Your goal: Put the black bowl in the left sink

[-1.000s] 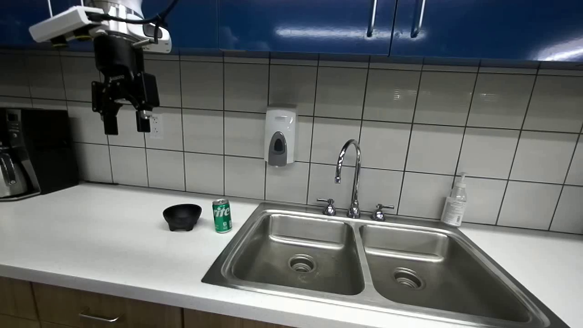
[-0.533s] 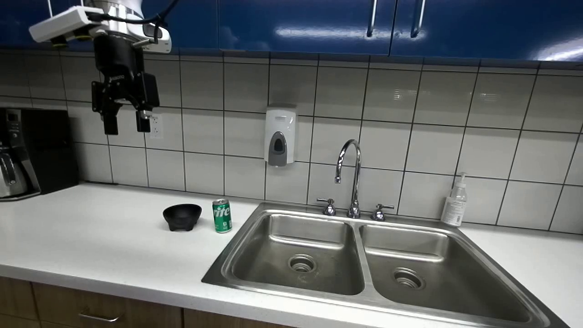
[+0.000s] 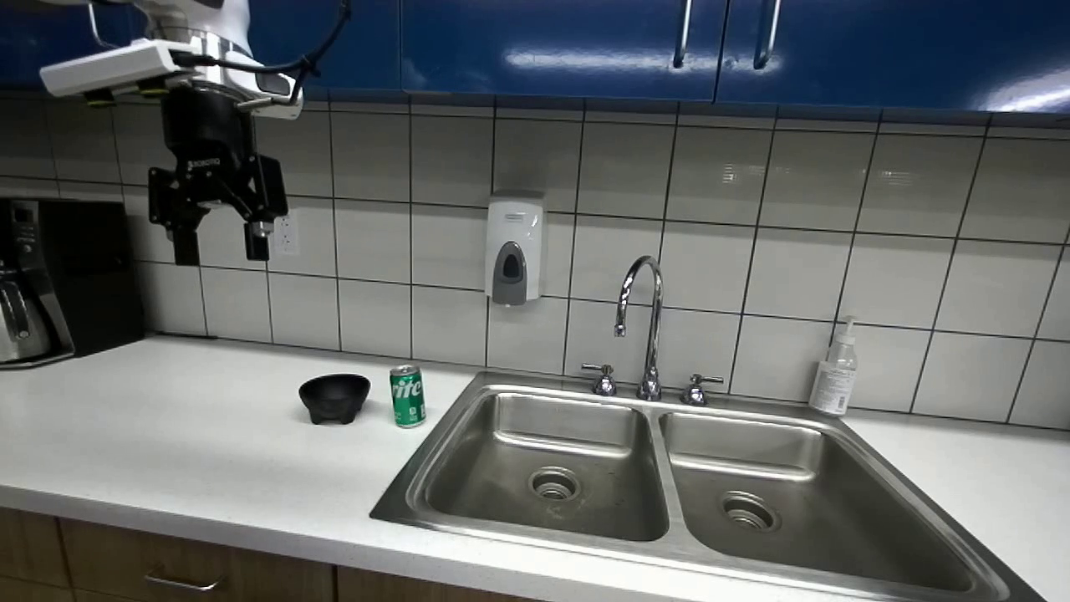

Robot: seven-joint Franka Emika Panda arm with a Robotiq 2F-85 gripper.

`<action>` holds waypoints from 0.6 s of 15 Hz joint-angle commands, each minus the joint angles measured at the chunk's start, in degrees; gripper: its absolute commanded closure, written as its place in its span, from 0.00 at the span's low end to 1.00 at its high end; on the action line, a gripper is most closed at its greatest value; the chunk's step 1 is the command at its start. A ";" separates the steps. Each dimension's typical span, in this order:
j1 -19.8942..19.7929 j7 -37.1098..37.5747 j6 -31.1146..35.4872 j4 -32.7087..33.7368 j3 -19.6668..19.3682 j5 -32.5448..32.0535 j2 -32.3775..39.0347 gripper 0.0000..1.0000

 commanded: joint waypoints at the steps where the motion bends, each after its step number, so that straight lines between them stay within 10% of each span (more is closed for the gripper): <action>1: 1.84 -3.46 2.55 -0.11 0.44 -2.04 3.19 0.00; 9: 4.49 -4.97 7.86 0.42 1.38 -3.58 11.91 0.00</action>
